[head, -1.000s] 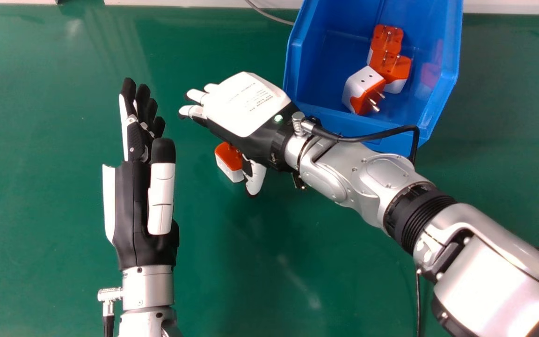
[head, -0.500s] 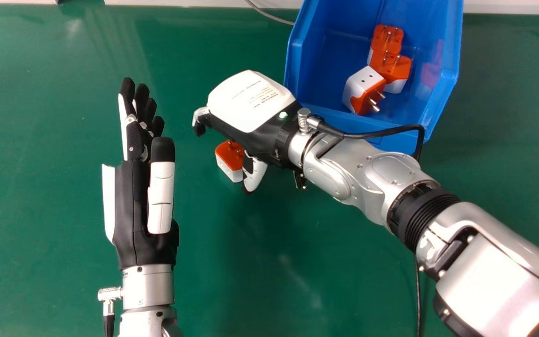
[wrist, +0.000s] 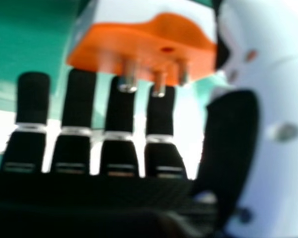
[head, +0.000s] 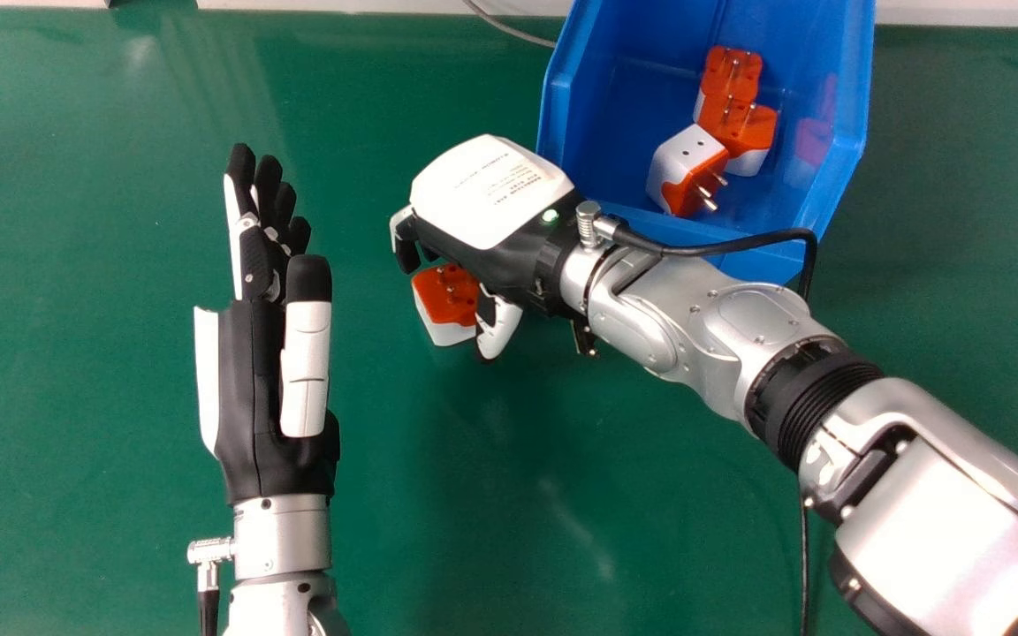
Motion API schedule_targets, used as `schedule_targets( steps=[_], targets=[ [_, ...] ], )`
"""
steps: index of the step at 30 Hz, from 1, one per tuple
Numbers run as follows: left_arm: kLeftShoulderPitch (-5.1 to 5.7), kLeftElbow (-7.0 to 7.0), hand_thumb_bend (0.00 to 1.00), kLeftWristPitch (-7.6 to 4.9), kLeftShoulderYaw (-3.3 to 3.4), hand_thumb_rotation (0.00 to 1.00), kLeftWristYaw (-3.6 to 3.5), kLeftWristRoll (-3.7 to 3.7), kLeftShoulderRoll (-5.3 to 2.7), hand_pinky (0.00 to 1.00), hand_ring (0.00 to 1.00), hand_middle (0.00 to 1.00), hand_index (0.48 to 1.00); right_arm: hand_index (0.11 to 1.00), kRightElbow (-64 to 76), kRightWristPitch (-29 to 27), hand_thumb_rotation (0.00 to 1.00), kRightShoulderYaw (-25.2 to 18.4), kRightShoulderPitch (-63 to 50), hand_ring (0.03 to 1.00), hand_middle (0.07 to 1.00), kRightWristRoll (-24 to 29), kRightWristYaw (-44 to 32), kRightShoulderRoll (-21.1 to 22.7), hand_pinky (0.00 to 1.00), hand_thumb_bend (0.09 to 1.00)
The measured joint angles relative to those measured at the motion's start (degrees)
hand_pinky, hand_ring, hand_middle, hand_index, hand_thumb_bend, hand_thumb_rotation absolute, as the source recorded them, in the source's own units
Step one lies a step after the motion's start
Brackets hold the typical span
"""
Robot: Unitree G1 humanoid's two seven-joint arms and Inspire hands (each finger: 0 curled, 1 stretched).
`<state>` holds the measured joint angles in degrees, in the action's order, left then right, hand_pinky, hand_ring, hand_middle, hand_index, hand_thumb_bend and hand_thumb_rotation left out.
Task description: Pick all objects and put in blue box
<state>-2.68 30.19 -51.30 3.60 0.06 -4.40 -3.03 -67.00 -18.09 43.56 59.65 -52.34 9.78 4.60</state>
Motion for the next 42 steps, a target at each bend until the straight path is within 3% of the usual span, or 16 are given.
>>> schedule_targets(
  steps=[28,42],
  targets=[
    [-0.25,0.45,0.81,-0.60,-0.01,0.89,-0.04,-0.06,0.01,1.00,1.00,1.00,1.000,0.572,1.2,1.0,0.01,0.4,0.0,0.434,0.539,0.0,-2.5,0.1,0.31,0.549],
    [0.30,0.33,0.81,-0.66,-0.03,0.89,-0.02,0.07,0.01,1.00,1.00,1.00,1.000,0.554,8.4,0.0,0.01,-2.7,-1.7,0.414,0.526,0.9,-0.4,1.7,0.29,0.535]
  ],
)
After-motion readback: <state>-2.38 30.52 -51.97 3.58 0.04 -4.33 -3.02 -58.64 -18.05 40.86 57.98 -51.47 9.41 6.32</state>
